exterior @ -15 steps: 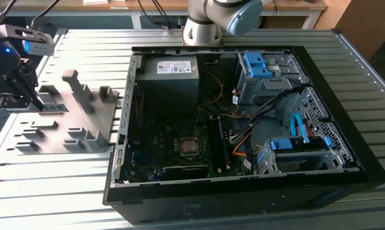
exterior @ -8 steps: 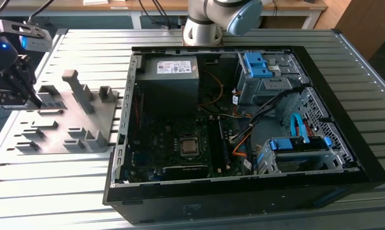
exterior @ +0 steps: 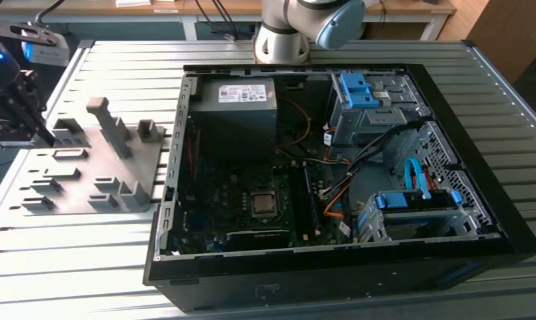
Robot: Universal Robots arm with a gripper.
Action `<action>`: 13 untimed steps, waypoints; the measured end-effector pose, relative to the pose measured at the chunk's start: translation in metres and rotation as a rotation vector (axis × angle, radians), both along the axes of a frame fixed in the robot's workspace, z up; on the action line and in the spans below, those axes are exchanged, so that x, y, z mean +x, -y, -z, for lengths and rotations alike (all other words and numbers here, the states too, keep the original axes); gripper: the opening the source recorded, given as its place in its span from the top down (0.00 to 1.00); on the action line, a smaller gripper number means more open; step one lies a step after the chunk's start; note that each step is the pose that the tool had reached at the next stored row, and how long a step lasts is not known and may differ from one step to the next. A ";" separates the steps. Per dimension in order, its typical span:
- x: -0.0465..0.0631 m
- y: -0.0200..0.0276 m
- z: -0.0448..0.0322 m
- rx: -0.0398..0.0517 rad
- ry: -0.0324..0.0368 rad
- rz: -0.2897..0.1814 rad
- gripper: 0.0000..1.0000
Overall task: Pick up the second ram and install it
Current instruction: 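Pick up the second ram and move it above second insertion slot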
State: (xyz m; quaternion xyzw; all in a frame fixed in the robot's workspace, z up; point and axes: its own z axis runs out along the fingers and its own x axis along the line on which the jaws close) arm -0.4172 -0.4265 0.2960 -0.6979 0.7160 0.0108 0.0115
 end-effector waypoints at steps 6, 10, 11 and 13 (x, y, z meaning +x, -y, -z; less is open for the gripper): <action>0.000 0.0000 -0.0056 0.0006 -0.0001 0.000 0.86; 0.000 0.0000 -0.0089 0.0008 -0.0002 0.000 0.86; 0.000 0.0000 -0.0099 0.0009 -0.0001 0.000 0.86; 0.000 0.0000 -0.0116 0.0010 -0.0001 0.000 0.86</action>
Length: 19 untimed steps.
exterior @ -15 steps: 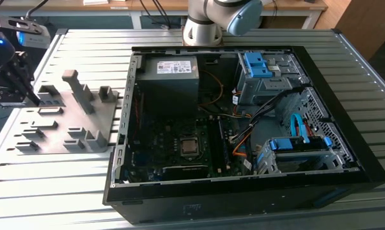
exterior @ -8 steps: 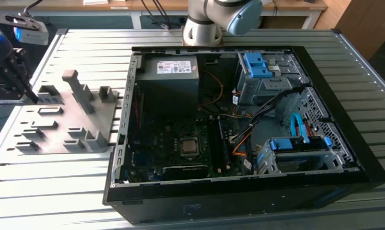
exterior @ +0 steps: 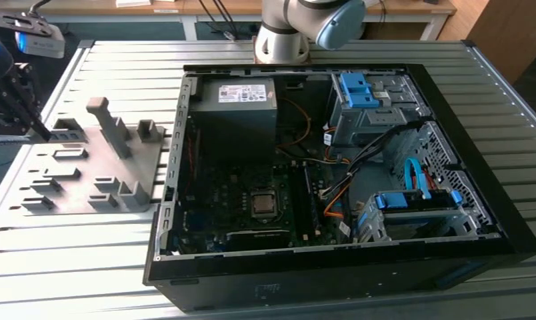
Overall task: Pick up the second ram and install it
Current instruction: 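Pick up the second ram and move it above second insertion slot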
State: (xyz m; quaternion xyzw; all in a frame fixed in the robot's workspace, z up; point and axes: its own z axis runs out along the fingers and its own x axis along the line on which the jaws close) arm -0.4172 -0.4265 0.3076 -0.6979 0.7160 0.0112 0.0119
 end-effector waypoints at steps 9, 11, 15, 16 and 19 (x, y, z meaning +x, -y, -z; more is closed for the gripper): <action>0.000 0.0000 -0.0075 0.0006 0.0000 0.000 0.86; 0.000 0.0000 -0.0093 0.0006 0.0000 0.000 0.86; 0.000 0.0000 -0.0136 0.0012 0.0001 0.000 0.86; 0.000 0.0000 -0.0153 0.0014 0.0000 0.000 0.86; 0.000 0.0000 -0.0218 0.0020 -0.0001 0.000 0.86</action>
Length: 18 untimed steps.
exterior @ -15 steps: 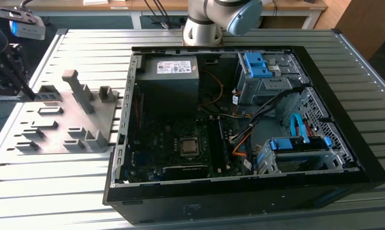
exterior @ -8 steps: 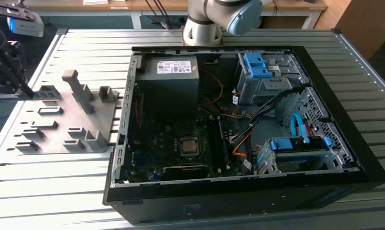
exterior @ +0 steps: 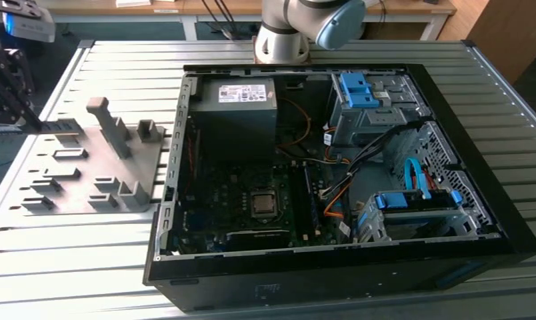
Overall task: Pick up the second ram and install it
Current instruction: 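Pick up the second ram and move it above second insertion slot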
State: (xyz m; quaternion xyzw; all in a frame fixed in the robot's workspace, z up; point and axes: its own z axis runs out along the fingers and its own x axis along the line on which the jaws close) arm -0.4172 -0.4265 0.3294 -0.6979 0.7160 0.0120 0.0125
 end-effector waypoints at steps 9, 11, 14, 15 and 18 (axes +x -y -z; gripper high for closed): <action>0.000 0.0000 -0.0161 0.0010 0.0001 0.000 0.86; 0.000 0.0000 -0.0185 0.0010 0.0001 0.000 0.86; 0.000 0.0000 -0.0213 0.0010 0.0000 0.000 0.86; 0.000 0.0000 -0.0223 0.0010 0.0001 0.000 0.86; 0.000 0.0000 -0.0256 0.0010 0.0001 0.000 0.86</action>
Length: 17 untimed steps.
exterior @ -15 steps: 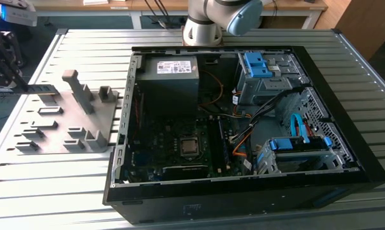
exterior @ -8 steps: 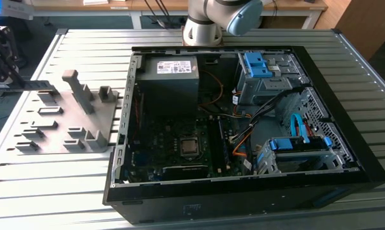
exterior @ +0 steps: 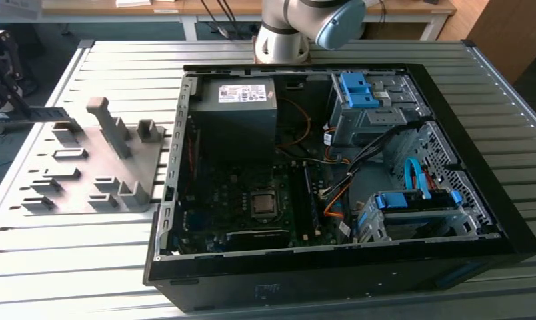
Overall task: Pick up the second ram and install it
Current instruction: 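Pick up the second ram and move it above second insertion slot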
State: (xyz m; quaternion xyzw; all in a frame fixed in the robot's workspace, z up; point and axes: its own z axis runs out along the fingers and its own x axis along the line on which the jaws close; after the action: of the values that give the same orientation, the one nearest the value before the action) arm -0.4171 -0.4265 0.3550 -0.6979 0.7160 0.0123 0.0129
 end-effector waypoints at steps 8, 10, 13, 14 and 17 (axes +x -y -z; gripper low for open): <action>0.000 0.0000 -0.0059 0.0001 0.0000 0.000 0.86; 0.000 0.0000 -0.0073 0.0000 -0.0001 0.000 0.86; 0.000 0.0000 -0.0106 -0.0001 -0.0001 0.000 0.86; 0.000 0.0000 -0.0120 0.0000 0.0000 0.000 0.86; 0.000 0.0000 -0.0186 0.0000 0.0001 0.000 0.86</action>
State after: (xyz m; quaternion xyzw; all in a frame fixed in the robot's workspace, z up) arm -0.4171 -0.4265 0.3735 -0.6979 0.7160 0.0123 0.0130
